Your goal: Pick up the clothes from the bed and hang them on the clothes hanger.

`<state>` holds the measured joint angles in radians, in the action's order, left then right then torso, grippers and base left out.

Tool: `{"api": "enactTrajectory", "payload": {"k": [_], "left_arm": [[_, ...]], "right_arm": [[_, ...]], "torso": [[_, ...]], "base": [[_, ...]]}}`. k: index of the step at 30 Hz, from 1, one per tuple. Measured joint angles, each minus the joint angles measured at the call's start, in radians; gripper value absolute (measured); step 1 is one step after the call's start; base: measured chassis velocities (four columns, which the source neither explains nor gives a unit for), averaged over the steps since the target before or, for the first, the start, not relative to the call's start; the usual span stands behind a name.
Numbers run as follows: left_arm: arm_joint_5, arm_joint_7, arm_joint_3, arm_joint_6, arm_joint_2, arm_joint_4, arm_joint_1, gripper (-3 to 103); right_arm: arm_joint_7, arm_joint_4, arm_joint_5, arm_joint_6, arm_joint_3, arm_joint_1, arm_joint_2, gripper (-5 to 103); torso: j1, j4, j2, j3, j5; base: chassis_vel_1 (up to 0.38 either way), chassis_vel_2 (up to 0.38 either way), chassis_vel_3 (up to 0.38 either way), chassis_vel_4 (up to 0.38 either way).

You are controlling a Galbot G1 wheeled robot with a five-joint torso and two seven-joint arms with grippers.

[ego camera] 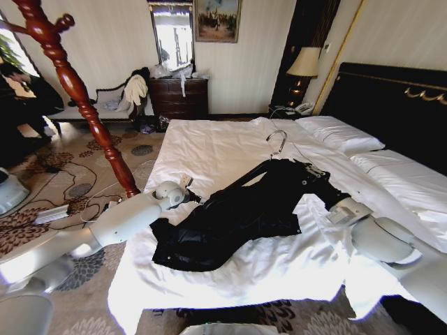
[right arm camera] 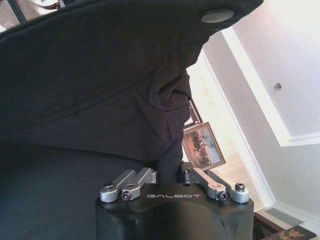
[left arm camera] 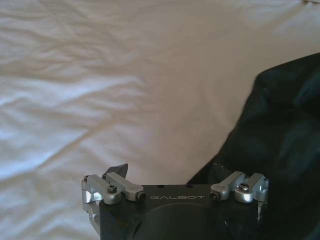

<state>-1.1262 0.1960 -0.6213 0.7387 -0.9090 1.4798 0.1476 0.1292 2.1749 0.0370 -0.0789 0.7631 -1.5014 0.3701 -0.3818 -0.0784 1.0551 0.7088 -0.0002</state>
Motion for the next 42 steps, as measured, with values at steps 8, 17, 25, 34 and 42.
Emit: {"api": "enactTrajectory", "payload": {"k": [8,17,25,34,42], "left_arm": [[0.000,-0.022,0.002,-0.001,0.026,-0.001,0.017,96],[0.011,-0.025,-0.039,-0.002,0.003,-0.018,0.029,84],[0.014,-0.024,-0.043,-0.003,-0.006,-0.024,0.040,57],[0.016,0.003,-0.026,-0.004,0.000,-0.016,0.079,24],[0.009,0.029,0.022,-0.003,0.009,-0.009,0.099,0]], "right_arm": [[0.001,-0.003,0.003,0.002,-0.009,0.001,0.002,19],[0.006,-0.002,-0.002,0.002,-0.004,-0.003,-0.003,19],[0.010,-0.001,-0.005,0.002,-0.004,0.002,-0.006,19],[0.011,0.002,-0.007,0.004,-0.002,-0.002,-0.016,19],[0.012,0.003,-0.007,0.004,-0.006,0.001,-0.012,19]], "torso": [[0.000,0.0002,0.000,0.000,0.0001],[0.000,0.0004,0.000,0.000,0.0002],[0.000,0.0004,0.000,0.000,0.0002],[0.000,0.0005,0.000,0.000,0.0001],[0.000,0.0004,0.000,0.000,0.0001]], "base": [[0.000,0.000,0.000,0.000],[0.000,0.000,0.000,0.000],[0.000,0.000,0.000,0.000],[0.000,0.000,0.000,0.000],[0.000,0.000,0.000,0.000]]}}
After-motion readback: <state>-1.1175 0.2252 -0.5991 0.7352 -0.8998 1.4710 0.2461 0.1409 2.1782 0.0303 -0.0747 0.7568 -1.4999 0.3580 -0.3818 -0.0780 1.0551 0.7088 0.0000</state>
